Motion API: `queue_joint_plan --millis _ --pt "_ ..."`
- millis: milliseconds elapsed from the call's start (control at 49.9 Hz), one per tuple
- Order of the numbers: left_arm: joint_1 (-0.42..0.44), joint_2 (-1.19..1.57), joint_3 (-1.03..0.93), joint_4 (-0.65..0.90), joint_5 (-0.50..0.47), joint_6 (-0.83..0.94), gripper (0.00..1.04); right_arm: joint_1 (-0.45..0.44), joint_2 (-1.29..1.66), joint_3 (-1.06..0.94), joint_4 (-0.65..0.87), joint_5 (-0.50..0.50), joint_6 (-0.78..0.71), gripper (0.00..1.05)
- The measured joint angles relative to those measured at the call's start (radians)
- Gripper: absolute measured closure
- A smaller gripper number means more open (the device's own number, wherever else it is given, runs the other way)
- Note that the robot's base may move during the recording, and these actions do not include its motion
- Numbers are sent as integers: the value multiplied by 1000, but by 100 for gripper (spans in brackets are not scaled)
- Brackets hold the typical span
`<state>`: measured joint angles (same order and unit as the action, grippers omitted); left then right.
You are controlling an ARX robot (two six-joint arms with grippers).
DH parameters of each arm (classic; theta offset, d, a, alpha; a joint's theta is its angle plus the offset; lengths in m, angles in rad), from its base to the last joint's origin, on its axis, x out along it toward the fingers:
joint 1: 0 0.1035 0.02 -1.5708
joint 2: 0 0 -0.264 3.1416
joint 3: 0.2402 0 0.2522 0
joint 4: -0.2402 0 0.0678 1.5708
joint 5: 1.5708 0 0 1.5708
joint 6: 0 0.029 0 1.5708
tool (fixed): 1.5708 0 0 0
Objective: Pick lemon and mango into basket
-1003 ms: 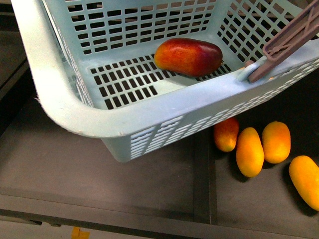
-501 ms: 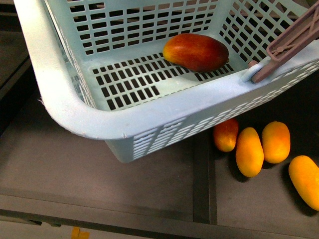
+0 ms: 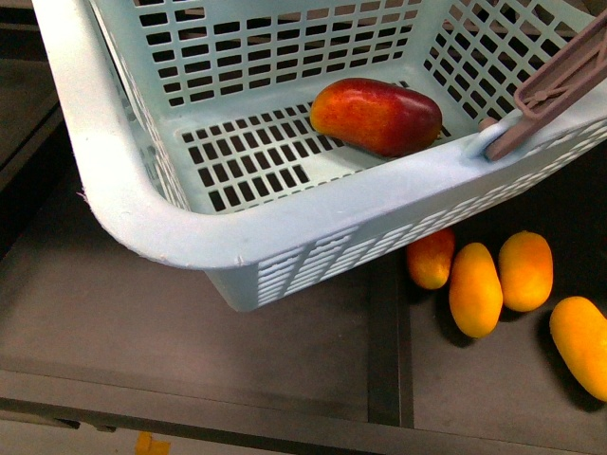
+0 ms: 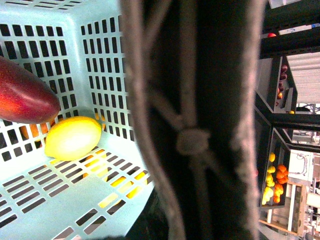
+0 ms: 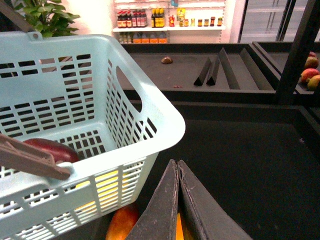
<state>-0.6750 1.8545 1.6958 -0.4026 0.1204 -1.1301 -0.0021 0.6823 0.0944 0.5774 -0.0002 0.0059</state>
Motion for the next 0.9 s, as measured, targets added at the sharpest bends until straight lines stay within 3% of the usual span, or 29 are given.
queue_joint_plan --millis 903 --pt "0 0 0 0 -5 3 101 0 -384 -77 -278 0 -1 103"
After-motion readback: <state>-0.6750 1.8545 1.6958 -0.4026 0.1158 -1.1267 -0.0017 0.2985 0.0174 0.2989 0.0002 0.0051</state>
